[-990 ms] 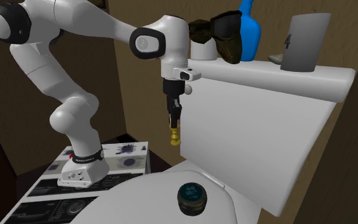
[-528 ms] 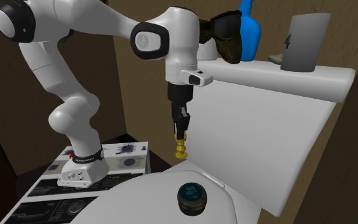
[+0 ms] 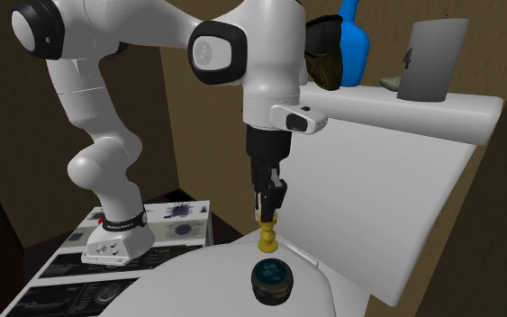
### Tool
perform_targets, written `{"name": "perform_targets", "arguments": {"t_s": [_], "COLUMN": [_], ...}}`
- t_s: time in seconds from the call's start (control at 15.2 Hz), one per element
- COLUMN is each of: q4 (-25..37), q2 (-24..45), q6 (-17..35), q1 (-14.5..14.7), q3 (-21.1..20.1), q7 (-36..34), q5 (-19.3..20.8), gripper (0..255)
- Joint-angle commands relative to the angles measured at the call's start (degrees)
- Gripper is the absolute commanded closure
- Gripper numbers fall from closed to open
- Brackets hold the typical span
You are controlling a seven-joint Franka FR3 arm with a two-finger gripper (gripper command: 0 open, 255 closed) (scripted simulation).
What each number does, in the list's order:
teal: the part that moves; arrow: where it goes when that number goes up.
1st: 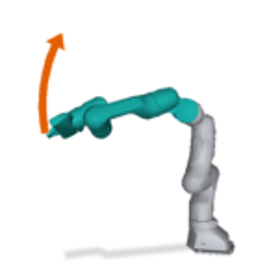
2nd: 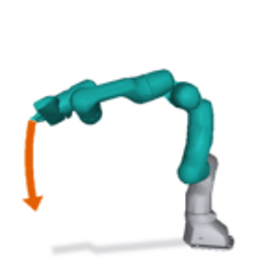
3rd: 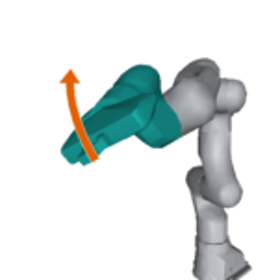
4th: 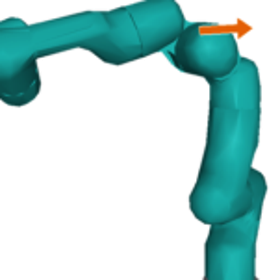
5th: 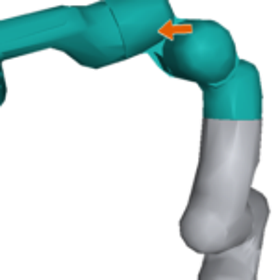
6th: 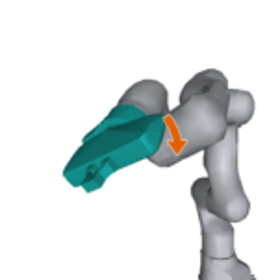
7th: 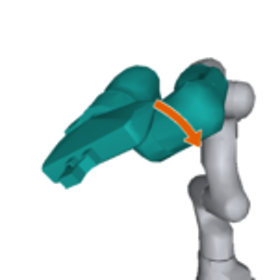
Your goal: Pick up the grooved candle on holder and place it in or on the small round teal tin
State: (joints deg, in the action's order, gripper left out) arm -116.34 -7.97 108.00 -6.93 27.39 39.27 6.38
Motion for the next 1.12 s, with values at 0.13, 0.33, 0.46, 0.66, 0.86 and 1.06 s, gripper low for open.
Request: {"name": "perform_targets", "arguments": {"t_s": [0.13,0.33,0.46,0.66,0.86,1.06], "q4": [-1.1,-2.8,-3.9,-5.5,-7.0,-8.4], "q2": [1.8,2.4,2.8,3.7,4.6,5.7], "q6": [2.8,5.1,6.6,8.9,11.2,13.7], "q1": [-0.4,-0.4,-0.5,-0.5,-0.6,-0.6], "q3": [0.8,1.0,1.1,1.2,1.4,1.5], "q7": [1.3,1.4,1.5,1.7,1.9,2.2], "q5": [-0.6,-0.8,-1.0,-1.3,-1.7,-2.2], "gripper": [255,255,255,255,255,255]}}
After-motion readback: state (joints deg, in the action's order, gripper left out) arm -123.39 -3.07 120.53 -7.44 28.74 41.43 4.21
